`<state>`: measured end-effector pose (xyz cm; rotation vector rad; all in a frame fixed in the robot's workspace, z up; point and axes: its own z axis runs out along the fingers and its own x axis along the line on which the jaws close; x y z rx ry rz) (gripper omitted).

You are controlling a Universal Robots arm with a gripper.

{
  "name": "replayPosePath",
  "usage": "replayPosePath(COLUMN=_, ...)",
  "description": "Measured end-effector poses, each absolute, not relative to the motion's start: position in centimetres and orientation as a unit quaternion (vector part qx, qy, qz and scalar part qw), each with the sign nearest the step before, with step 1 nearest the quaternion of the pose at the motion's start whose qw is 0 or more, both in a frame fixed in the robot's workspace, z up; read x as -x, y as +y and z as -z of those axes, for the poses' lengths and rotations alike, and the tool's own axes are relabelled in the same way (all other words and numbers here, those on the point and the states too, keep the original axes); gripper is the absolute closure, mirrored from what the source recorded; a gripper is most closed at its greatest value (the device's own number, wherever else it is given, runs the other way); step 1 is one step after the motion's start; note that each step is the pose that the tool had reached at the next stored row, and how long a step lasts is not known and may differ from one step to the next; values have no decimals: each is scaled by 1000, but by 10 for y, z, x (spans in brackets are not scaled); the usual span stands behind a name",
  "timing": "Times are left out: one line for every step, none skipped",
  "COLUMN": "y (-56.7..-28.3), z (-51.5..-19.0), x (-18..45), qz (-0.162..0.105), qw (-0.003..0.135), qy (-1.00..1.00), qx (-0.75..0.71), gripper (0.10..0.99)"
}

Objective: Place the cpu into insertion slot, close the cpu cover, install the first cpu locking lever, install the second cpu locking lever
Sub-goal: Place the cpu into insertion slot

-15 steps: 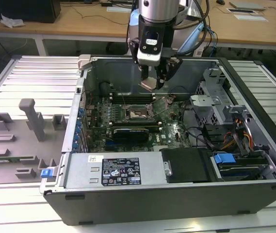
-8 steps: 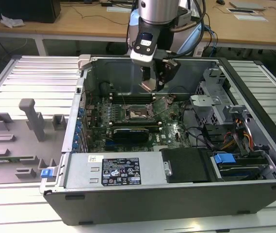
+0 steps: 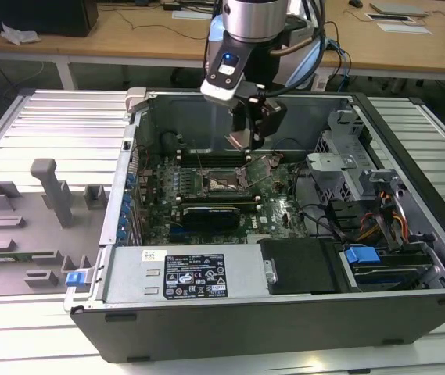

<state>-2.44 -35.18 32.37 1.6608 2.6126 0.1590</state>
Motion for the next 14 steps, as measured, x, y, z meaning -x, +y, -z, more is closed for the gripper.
replayPosePath(y=-352, z=-323, x=24, qz=-51, qw=21, qy=838, qx=-543, gripper=553)
replayPosePath(y=-352, z=-323, x=24, qz=-51, qw=22, qy=832, qx=-552, gripper=553)
replayPosePath(y=-352, z=-322, x=24, qz=-51, qw=22, qy=827, qx=-559, gripper=553)
replayPosePath(y=-352, z=-321, x=24, qz=-50, qw=23, qy=817, qx=-574, gripper=553)
replayPosePath(y=-352, z=-321, x=24, qz=-50, qw=24, qy=808, qx=-587, gripper=553)
replayPosePath(y=-352, z=-320, x=24, qz=-49, qw=25, qy=798, qx=-600, gripper=553)
replayPosePath(y=-352, z=-319, x=24, qz=-49, qw=26, qy=788, qx=-613, gripper=553)
replayPosePath(y=-352, z=-317, x=24, qz=-49, qw=26, qy=781, qx=-622, gripper=553)
replayPosePath(y=-352, z=-316, x=24, qz=-49, qw=26, qy=777, qx=-627, gripper=553)
replayPosePath(y=-352, z=-314, x=25, qz=-48, qw=27, qy=772, qx=-634, gripper=553)
replayPosePath(y=-352, z=-312, x=25, qz=-48, qw=27, qy=768, qx=-638, gripper=553)
replayPosePath(y=-352, z=-311, x=25, qz=-48, qw=27, qy=765, qx=-642, gripper=553)
replayPosePath(y=-352, z=-307, x=25, qz=-48, qw=28, qy=758, qx=-650, gripper=553)
replayPosePath(y=-351, z=-305, x=25, qz=-48, qw=28, qy=754, qx=-654, gripper=553)
